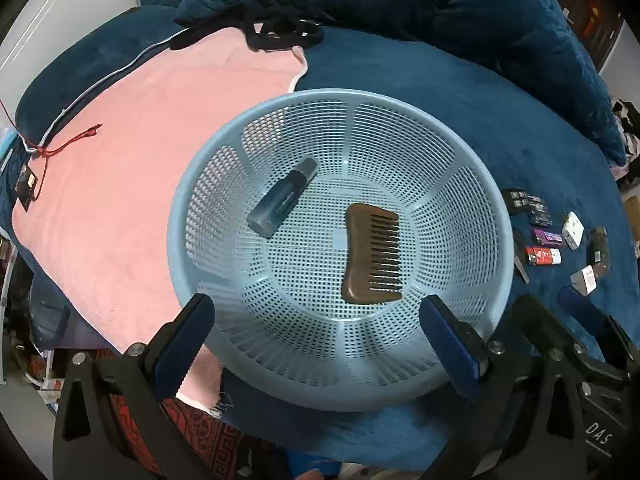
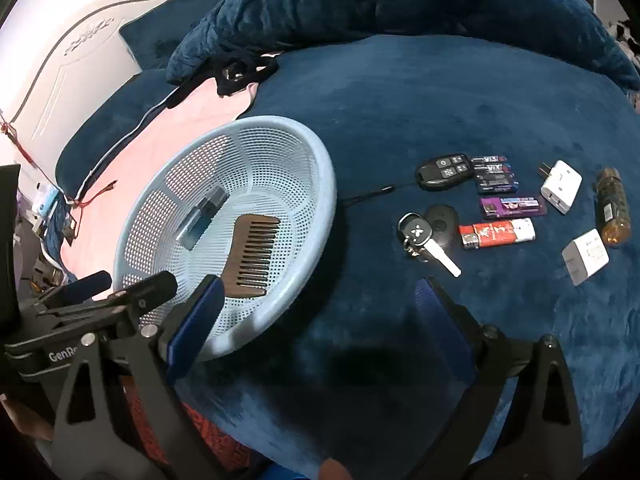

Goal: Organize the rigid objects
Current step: 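Withdraw both tools from the basket back toward the remaining items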

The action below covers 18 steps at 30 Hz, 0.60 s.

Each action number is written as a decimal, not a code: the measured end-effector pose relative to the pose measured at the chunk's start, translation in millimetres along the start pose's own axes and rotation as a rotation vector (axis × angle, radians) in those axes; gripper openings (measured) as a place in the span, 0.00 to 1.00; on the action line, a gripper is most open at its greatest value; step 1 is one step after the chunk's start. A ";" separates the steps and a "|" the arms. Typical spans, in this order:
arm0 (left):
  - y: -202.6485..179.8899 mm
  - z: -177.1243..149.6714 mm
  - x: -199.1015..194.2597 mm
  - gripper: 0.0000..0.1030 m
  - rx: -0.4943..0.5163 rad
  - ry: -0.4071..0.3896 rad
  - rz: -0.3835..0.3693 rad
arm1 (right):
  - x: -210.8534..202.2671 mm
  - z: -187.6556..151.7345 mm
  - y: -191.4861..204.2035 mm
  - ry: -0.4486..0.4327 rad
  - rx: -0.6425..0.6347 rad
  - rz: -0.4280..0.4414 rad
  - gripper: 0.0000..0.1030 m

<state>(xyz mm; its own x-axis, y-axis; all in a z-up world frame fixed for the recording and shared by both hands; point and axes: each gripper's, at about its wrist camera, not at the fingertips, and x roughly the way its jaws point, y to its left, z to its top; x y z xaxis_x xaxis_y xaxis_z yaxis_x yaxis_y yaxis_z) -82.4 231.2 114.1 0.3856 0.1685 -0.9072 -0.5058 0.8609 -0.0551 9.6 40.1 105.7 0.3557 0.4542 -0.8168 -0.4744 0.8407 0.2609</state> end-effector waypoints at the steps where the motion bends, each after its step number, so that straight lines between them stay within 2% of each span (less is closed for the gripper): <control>1: -1.5 -0.1 -0.6 1.00 0.003 0.000 -0.001 | -0.8 -0.8 -1.9 -0.001 0.005 -0.001 0.94; 18: -41.4 -4.8 -2.8 1.00 0.074 0.002 -0.033 | -21.0 -12.8 -45.8 -0.010 0.119 -0.020 0.94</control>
<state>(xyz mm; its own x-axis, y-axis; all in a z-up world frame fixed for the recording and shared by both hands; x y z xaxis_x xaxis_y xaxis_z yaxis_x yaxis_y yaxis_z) -66.2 192.8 116.9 0.3996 0.1383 -0.9062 -0.4346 0.8990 -0.0544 13.5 -11.8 104.3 0.3723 0.4397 -0.8173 -0.3685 0.8783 0.3046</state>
